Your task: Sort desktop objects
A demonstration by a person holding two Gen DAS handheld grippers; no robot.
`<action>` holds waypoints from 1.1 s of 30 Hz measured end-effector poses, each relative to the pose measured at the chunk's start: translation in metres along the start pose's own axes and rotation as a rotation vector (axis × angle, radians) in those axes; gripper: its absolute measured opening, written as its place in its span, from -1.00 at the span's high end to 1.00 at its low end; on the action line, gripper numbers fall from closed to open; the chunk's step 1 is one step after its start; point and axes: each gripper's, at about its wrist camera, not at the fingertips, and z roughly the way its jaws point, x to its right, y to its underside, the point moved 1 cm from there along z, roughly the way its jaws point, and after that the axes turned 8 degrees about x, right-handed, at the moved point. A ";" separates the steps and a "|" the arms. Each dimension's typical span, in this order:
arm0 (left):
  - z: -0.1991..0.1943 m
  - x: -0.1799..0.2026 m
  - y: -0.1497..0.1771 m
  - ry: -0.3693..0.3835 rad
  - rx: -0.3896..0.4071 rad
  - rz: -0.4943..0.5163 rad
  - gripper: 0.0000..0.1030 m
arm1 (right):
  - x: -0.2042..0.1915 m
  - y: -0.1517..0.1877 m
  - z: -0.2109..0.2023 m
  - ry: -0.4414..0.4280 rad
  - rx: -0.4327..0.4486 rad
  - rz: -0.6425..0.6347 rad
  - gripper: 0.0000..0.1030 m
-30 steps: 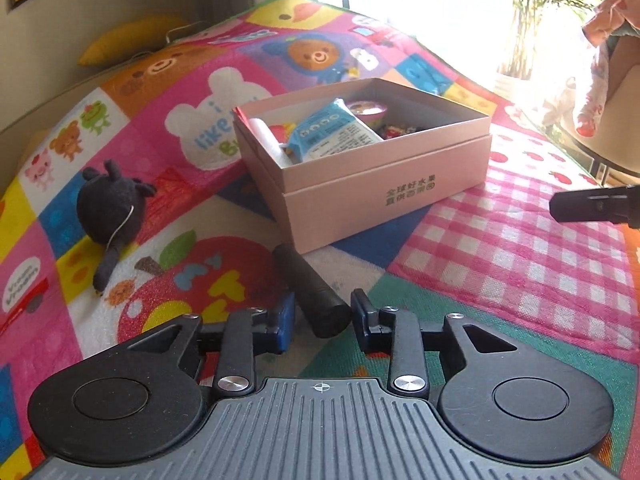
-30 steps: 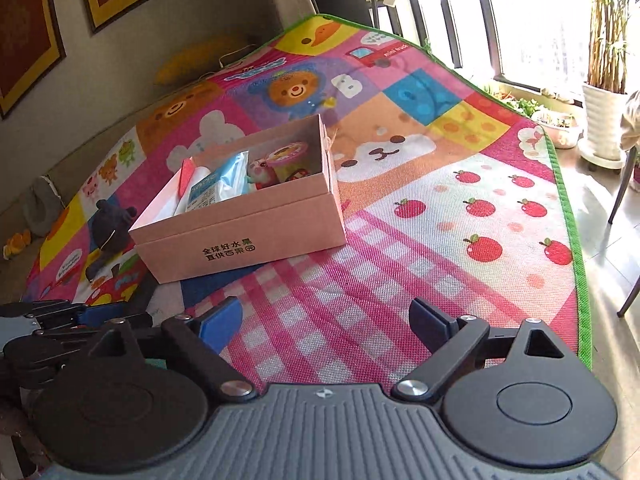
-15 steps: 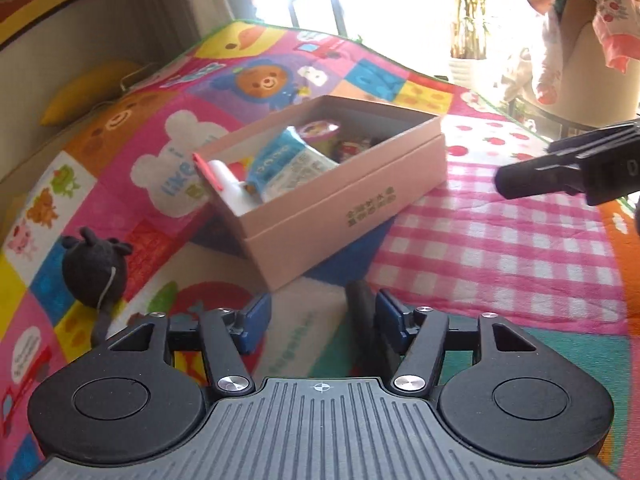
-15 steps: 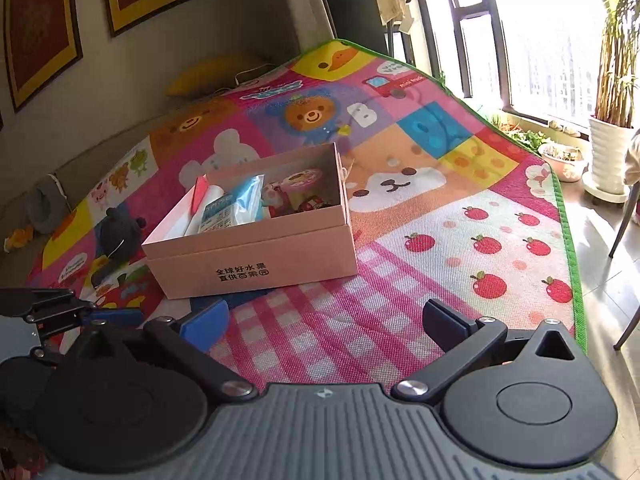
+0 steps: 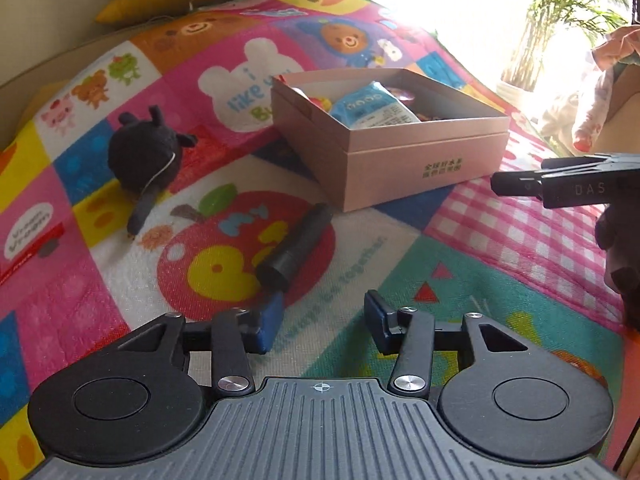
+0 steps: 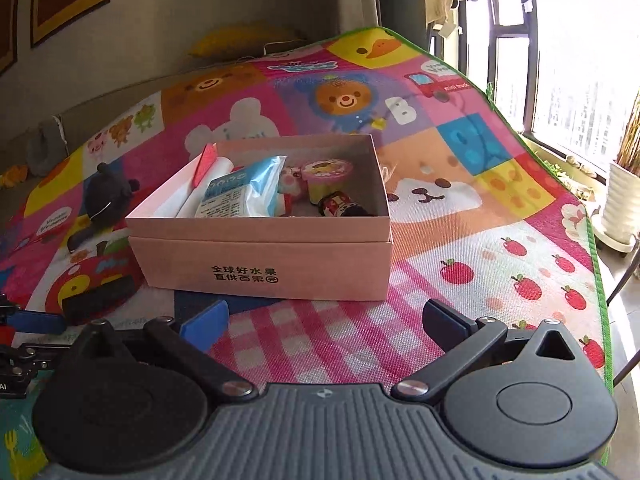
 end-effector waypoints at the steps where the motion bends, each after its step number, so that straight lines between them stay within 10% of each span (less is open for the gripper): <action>1: 0.005 -0.004 -0.002 -0.005 0.003 -0.006 0.03 | 0.001 0.002 0.003 -0.001 -0.012 0.006 -1.00; 11: 0.028 -0.040 -0.024 -0.088 0.070 0.024 -0.44 | 0.008 0.004 0.016 -0.010 -0.084 0.055 -1.00; 21: 0.046 -0.032 -0.030 -0.016 0.044 0.060 0.51 | 0.007 0.005 0.021 0.004 -0.104 0.063 -1.00; 33: 0.007 0.050 -0.015 0.220 0.019 0.145 0.51 | 0.022 0.003 0.006 0.020 -0.027 0.128 -1.00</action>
